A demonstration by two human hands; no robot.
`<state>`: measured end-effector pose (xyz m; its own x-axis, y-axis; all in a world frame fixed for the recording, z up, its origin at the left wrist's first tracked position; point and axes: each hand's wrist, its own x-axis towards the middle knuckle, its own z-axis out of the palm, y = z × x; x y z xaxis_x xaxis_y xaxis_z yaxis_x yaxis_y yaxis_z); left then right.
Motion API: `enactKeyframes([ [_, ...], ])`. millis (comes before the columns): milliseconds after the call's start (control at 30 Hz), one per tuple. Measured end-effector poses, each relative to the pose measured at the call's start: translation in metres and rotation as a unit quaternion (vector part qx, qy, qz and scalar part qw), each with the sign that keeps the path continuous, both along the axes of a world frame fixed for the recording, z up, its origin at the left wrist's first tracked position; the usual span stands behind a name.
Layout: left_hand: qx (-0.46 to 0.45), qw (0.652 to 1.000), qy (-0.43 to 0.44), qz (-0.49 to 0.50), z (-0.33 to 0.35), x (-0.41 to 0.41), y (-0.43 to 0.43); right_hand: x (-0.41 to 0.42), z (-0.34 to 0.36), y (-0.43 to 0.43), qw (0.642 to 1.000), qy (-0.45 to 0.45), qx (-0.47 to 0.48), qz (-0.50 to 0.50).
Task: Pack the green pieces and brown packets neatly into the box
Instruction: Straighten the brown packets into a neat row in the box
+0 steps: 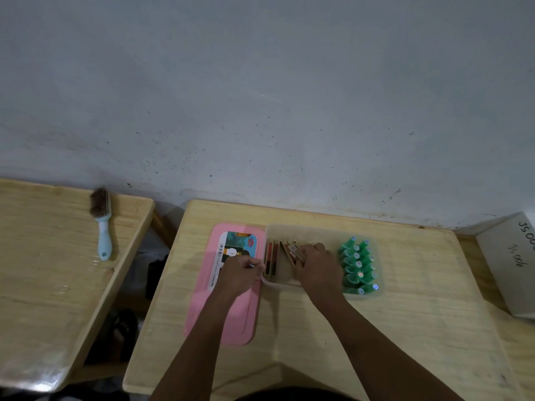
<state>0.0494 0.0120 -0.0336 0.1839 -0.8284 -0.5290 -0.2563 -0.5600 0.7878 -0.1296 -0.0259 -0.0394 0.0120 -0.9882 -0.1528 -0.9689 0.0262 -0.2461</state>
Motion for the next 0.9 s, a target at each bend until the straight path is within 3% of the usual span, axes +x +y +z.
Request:
enactKeyframes([
  [267,-0.001,1.000,-0.003,-0.012,0.006,-0.001,0.000,-0.008,-0.001,-0.009,0.999,0.050,0.019,0.009],
  [633,-0.007,1.000,-0.004,-0.007,0.007,-0.003,0.003,-0.014,0.003,-0.007,0.996,0.016,0.080,0.042],
  [733,-0.008,1.000,0.003,-0.001,0.008,-0.003,0.003,-0.015,0.006,-0.005,0.996,-0.018,0.087,0.026],
  [900,-0.009,1.000,0.007,0.003,0.008,-0.004,0.004,-0.017,0.011,0.003,0.983,-0.176,0.043,-0.036],
])
